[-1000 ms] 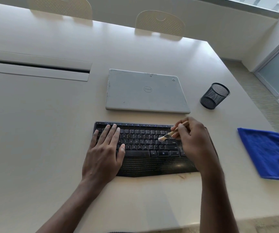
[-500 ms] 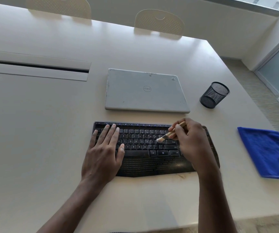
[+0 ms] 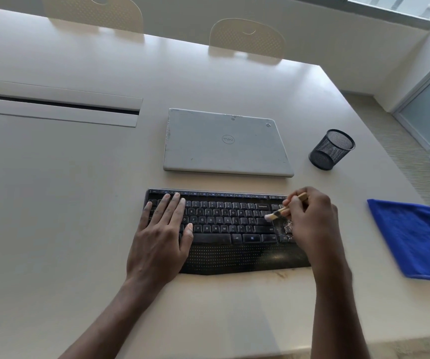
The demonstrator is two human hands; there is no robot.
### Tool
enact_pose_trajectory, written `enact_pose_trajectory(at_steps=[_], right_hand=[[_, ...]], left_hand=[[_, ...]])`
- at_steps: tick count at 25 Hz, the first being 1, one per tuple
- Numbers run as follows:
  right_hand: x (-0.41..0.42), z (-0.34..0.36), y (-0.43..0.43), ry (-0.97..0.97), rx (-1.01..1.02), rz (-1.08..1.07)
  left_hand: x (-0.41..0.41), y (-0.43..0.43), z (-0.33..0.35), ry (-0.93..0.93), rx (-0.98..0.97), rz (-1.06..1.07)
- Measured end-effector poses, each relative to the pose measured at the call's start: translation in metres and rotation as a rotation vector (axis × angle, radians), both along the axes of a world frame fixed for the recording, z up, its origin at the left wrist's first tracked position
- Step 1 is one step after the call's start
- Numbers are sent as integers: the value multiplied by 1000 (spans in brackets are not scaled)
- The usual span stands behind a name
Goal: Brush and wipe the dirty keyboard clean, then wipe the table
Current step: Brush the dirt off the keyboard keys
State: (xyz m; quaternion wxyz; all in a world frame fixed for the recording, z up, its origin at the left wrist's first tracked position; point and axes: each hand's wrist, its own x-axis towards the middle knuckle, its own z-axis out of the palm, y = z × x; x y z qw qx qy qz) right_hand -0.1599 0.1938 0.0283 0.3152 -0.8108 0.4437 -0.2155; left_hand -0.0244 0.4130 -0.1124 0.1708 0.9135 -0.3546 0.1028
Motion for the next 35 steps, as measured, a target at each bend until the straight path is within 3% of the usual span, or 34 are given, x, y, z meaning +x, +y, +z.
enact_pose_trajectory(at_steps=[5, 10, 15, 20, 25, 30, 35], right_hand=[[5, -5, 3, -73, 144, 102], [-4, 3, -1, 4, -30, -48], [-3, -5, 10, -40, 165, 140], [-14, 6, 2, 45, -37, -46], [-7, 0, 14, -28, 117, 129], [-14, 4, 10, 18, -21, 31], [-14, -3, 13, -7, 17, 107]], left_hand=[[1, 0, -1, 3, 7, 1], [0, 0, -1, 2, 9, 4], [1, 0, -1, -2, 9, 3], [0, 0, 0, -2, 0, 5], [0, 0, -1, -7, -11, 2], [0, 0, -1, -3, -6, 4], [0, 1, 0, -3, 5, 7]])
